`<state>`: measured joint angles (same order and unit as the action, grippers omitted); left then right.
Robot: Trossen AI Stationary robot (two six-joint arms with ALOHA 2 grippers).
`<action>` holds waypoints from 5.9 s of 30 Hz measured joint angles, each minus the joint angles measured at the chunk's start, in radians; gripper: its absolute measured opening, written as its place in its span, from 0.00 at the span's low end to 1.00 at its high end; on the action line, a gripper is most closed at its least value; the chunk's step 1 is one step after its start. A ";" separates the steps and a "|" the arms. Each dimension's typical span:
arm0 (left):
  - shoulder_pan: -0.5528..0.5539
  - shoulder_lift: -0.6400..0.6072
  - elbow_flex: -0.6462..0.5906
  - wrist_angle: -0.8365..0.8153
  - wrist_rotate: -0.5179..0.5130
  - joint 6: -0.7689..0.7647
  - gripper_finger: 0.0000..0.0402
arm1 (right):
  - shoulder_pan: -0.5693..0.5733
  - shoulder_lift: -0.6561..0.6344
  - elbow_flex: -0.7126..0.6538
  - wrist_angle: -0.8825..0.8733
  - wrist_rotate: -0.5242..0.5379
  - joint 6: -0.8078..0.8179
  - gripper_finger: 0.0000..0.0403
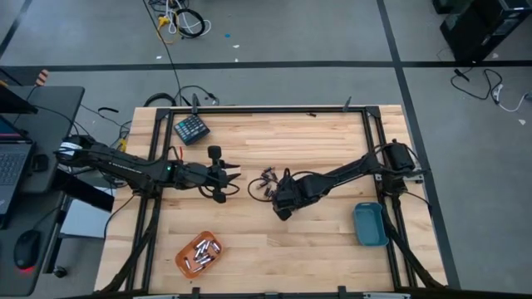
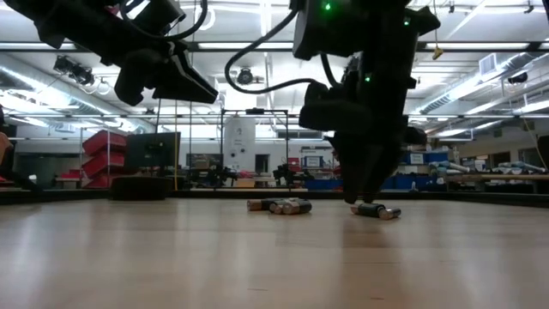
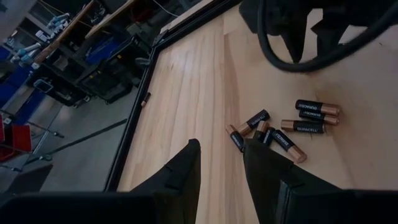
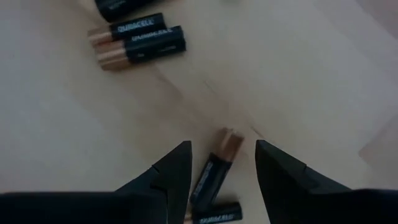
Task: Sort batteries
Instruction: Put the black battery into the blue bin
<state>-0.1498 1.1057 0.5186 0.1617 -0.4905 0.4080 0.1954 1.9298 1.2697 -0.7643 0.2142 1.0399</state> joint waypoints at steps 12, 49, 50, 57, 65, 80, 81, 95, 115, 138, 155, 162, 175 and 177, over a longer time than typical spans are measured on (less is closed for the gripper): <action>0.000 0.000 0.000 -0.009 -0.013 -0.016 0.30 | -0.034 0.017 0.000 0.020 -0.011 -0.022 0.40; 0.000 0.000 0.000 -0.009 -0.014 -0.019 0.30 | -0.052 0.073 0.004 0.037 -0.049 -0.097 0.39; 0.000 0.000 0.000 -0.007 -0.014 -0.018 0.30 | -0.054 0.073 0.003 0.037 -0.049 -0.099 0.39; 0.000 0.000 0.000 0.000 -0.014 -0.018 0.30 | -0.069 0.074 0.002 0.039 -0.048 -0.109 0.22; 0.000 0.000 0.000 -0.001 -0.014 -0.017 0.30 | -0.080 0.076 0.001 0.070 -0.032 -0.139 0.01; 0.000 0.000 0.000 -0.004 -0.014 -0.019 0.30 | -0.101 -0.031 -0.002 0.068 0.029 -0.304 0.00; 0.000 0.000 0.000 -0.004 -0.014 -0.019 0.30 | -0.091 -0.038 -0.002 0.073 0.017 -0.333 0.00; 0.000 0.000 0.000 -0.021 -0.014 -0.027 0.30 | 0.066 -0.031 0.000 0.144 -0.016 -0.326 0.29; 0.000 0.000 0.001 -0.023 -0.008 -0.047 0.30 | 0.036 0.076 0.003 0.150 -0.021 -0.300 0.30; 0.000 0.000 0.001 -0.022 -0.006 -0.046 0.30 | 0.022 -0.140 0.083 -0.136 0.054 -0.225 0.06; 0.000 0.000 0.000 -0.022 -0.006 -0.041 0.30 | 0.387 -0.517 -0.085 -0.636 0.006 0.697 0.06; 0.000 0.000 0.000 -0.022 -0.006 -0.029 0.30 | 0.549 -0.525 -0.176 -0.647 -0.102 1.006 0.06; 0.000 0.000 0.000 -0.022 -0.006 -0.023 0.30 | 0.616 -0.525 -0.225 -0.654 -0.108 1.180 0.33; 0.000 0.000 0.000 -0.022 -0.006 -0.023 0.30 | 0.614 -0.525 -0.225 -0.647 -0.068 1.185 0.33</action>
<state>-0.1496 1.1057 0.5189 0.1397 -0.4965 0.3851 0.8091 1.4048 1.0451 -1.4118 0.1461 2.2245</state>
